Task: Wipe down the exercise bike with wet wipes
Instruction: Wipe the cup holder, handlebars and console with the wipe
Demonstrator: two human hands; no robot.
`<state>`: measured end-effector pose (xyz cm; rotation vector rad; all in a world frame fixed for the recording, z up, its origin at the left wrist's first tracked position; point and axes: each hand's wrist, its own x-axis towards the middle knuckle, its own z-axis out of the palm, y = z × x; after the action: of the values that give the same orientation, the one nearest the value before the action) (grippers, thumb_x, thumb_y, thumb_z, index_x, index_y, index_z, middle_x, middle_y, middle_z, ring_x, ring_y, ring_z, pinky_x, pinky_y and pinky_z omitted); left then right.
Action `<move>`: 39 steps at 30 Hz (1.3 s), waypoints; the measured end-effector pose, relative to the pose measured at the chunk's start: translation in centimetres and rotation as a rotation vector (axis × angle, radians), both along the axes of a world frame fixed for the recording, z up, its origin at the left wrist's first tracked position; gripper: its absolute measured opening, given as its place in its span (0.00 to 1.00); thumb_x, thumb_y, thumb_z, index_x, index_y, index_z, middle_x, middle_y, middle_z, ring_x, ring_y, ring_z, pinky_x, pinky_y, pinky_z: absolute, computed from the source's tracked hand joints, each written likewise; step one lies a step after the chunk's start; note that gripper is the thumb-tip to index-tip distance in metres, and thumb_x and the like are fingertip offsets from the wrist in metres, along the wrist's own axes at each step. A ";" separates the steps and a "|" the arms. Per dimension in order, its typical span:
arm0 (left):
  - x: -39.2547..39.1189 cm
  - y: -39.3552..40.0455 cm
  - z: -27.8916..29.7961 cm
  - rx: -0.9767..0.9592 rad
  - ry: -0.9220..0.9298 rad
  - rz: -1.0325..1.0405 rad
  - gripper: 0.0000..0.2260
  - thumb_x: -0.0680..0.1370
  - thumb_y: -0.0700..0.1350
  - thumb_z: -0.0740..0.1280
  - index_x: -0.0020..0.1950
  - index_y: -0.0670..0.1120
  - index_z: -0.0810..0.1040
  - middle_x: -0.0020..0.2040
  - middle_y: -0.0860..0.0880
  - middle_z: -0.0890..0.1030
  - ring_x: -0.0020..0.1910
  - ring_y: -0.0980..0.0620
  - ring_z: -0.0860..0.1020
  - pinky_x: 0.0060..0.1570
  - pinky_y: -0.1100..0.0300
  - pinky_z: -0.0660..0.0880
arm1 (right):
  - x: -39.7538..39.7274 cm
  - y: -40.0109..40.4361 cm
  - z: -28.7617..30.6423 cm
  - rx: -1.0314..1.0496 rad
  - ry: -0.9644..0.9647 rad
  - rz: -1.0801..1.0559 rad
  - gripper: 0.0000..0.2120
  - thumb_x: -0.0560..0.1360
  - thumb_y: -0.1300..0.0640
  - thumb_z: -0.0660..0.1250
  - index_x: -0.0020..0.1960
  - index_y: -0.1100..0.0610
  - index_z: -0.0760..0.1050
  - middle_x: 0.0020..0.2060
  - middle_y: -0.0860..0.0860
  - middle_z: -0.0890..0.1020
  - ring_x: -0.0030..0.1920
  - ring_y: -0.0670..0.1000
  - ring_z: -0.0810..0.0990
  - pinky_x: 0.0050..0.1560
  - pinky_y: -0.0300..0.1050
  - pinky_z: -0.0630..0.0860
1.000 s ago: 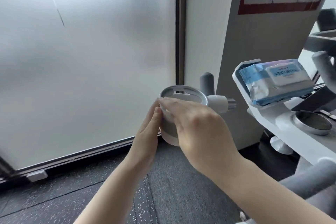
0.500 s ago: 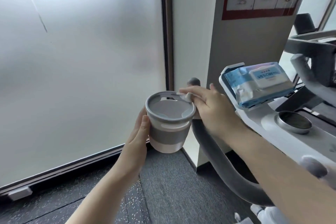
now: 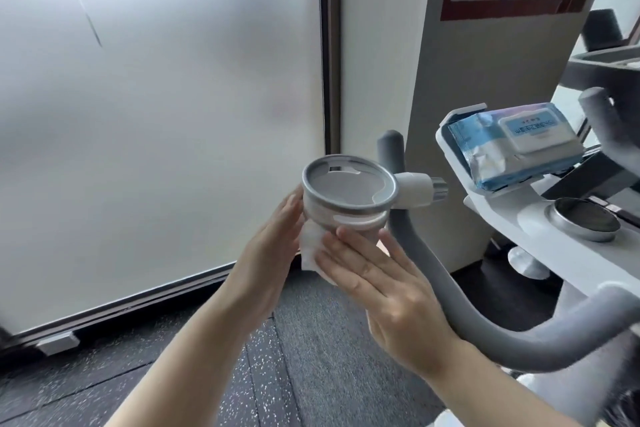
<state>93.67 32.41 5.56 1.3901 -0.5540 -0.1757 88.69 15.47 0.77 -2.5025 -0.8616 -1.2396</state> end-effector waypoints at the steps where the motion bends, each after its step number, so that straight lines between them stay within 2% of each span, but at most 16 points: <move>1: 0.1 0.0 0.6 0.007 -0.019 0.018 0.21 0.82 0.54 0.54 0.75 0.51 0.65 0.71 0.52 0.73 0.72 0.52 0.69 0.73 0.46 0.61 | -0.5 0.2 0.2 0.110 -0.023 0.001 0.22 0.78 0.69 0.57 0.70 0.57 0.70 0.71 0.51 0.70 0.73 0.50 0.66 0.75 0.54 0.58; 3: 0.5 0.1 2.4 0.036 -0.118 0.063 0.23 0.79 0.56 0.58 0.75 0.57 0.64 0.73 0.59 0.69 0.72 0.61 0.66 0.73 0.53 0.60 | -1.6 1.6 1.3 0.416 -0.059 0.015 0.19 0.80 0.66 0.55 0.69 0.61 0.70 0.70 0.54 0.71 0.73 0.53 0.67 0.73 0.57 0.61; 6: 1.8 -0.5 4.8 0.196 -0.268 0.014 0.20 0.81 0.49 0.59 0.73 0.56 0.63 0.71 0.61 0.69 0.69 0.70 0.65 0.70 0.66 0.62 | -2.0 2.9 2.9 0.734 -0.134 0.004 0.19 0.79 0.70 0.53 0.69 0.64 0.67 0.70 0.57 0.71 0.73 0.56 0.65 0.73 0.57 0.61; 8: 3.3 -1.1 5.6 0.401 -0.355 -0.034 0.20 0.80 0.50 0.59 0.73 0.53 0.66 0.72 0.59 0.68 0.69 0.71 0.64 0.68 0.72 0.61 | -1.1 3.0 3.5 0.890 -0.163 -0.097 0.20 0.80 0.71 0.52 0.71 0.66 0.63 0.71 0.57 0.67 0.75 0.56 0.62 0.74 0.54 0.59; 10: 4.8 -1.4 5.7 0.501 -0.409 -0.068 0.20 0.80 0.52 0.57 0.71 0.50 0.71 0.74 0.56 0.67 0.72 0.67 0.63 0.70 0.70 0.59 | -0.1 3.5 3.1 0.986 -0.183 -0.206 0.21 0.80 0.71 0.51 0.72 0.66 0.61 0.73 0.57 0.64 0.76 0.57 0.58 0.75 0.54 0.56; 13: 6.2 -1.5 5.7 0.391 -0.306 -0.143 0.15 0.83 0.48 0.58 0.68 0.50 0.74 0.70 0.54 0.74 0.69 0.62 0.69 0.71 0.64 0.63 | 1.1 6.4 0.7 0.769 -0.138 -0.264 0.26 0.80 0.70 0.52 0.76 0.63 0.54 0.76 0.54 0.57 0.77 0.59 0.54 0.75 0.57 0.54; 16: 7.0 -1.3 4.8 0.217 -0.140 -0.243 0.15 0.80 0.52 0.59 0.65 0.54 0.77 0.63 0.54 0.80 0.65 0.55 0.76 0.66 0.56 0.70 | 2.2 8.4 -3.2 0.521 -0.139 -0.360 0.27 0.81 0.63 0.50 0.79 0.57 0.46 0.78 0.50 0.51 0.78 0.57 0.50 0.76 0.54 0.51; 21: 8.2 -0.7 4.3 0.122 -0.018 -0.420 0.15 0.82 0.51 0.58 0.66 0.52 0.74 0.65 0.55 0.78 0.65 0.55 0.76 0.68 0.55 0.69 | 3.2 9.8 -2.7 0.455 -0.207 -0.548 0.28 0.81 0.63 0.49 0.79 0.53 0.47 0.78 0.46 0.49 0.78 0.53 0.49 0.76 0.55 0.51; 22: 8.4 -0.6 4.3 0.132 -0.010 -0.458 0.14 0.83 0.49 0.57 0.67 0.52 0.73 0.65 0.55 0.78 0.64 0.54 0.76 0.68 0.55 0.69 | 3.7 10.2 -2.1 0.422 -0.229 -0.568 0.28 0.81 0.63 0.49 0.79 0.52 0.49 0.78 0.45 0.51 0.78 0.52 0.52 0.75 0.56 0.53; 24: 9.0 -0.2 4.2 0.162 -0.020 -0.522 0.14 0.83 0.49 0.57 0.68 0.52 0.73 0.65 0.54 0.78 0.64 0.53 0.76 0.65 0.57 0.72 | 4.8 10.7 -2.4 0.257 -0.229 -0.580 0.24 0.81 0.65 0.49 0.76 0.53 0.59 0.75 0.47 0.63 0.75 0.50 0.61 0.74 0.54 0.58; 27: 10.2 0.2 4.1 0.198 -0.034 -0.646 0.15 0.81 0.50 0.60 0.68 0.56 0.74 0.65 0.54 0.77 0.58 0.59 0.78 0.54 0.66 0.73 | 4.3 9.5 -4.4 -0.049 -0.249 -0.692 0.18 0.83 0.65 0.51 0.69 0.56 0.69 0.67 0.49 0.73 0.69 0.52 0.65 0.75 0.48 0.56; 30: 11.2 0.5 3.9 0.220 -0.040 -0.749 0.19 0.78 0.55 0.59 0.70 0.58 0.71 0.67 0.52 0.76 0.67 0.56 0.73 0.65 0.58 0.68 | 3.3 8.7 -2.0 -0.016 -0.325 -0.836 0.18 0.83 0.65 0.50 0.70 0.57 0.68 0.67 0.50 0.72 0.70 0.52 0.65 0.74 0.52 0.58; 32: 11.4 0.7 3.9 0.188 -0.034 -0.798 0.18 0.82 0.53 0.57 0.72 0.56 0.69 0.67 0.51 0.77 0.67 0.54 0.74 0.68 0.56 0.66 | 4.4 10.2 0.0 0.047 -0.326 -0.890 0.19 0.82 0.65 0.52 0.71 0.57 0.68 0.69 0.51 0.72 0.71 0.51 0.66 0.74 0.55 0.59; 35: 11.4 1.0 3.6 0.113 0.047 -0.814 0.16 0.83 0.50 0.57 0.71 0.57 0.70 0.63 0.53 0.80 0.62 0.55 0.78 0.67 0.55 0.69 | 5.7 12.0 -0.9 -0.103 -0.233 -0.969 0.20 0.79 0.65 0.56 0.69 0.56 0.72 0.67 0.50 0.76 0.68 0.50 0.71 0.76 0.51 0.53; 37: 11.4 1.4 3.1 0.102 0.026 -0.854 0.17 0.82 0.52 0.58 0.71 0.60 0.69 0.64 0.58 0.79 0.63 0.58 0.77 0.65 0.57 0.69 | 4.2 10.8 -2.5 -0.160 -0.181 -0.943 0.21 0.81 0.66 0.55 0.71 0.56 0.69 0.68 0.49 0.74 0.70 0.50 0.70 0.74 0.52 0.60; 39: 11.2 2.0 2.3 0.079 0.006 -0.883 0.21 0.80 0.55 0.59 0.74 0.61 0.63 0.69 0.62 0.73 0.68 0.61 0.71 0.67 0.58 0.66 | 2.6 10.1 -3.6 0.043 -0.192 -0.890 0.21 0.83 0.66 0.52 0.74 0.55 0.63 0.73 0.49 0.67 0.74 0.51 0.64 0.72 0.53 0.64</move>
<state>104.82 34.37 7.87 1.1367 -1.1391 -0.9150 91.26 25.61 -2.83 -2.8366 0.3374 -1.7059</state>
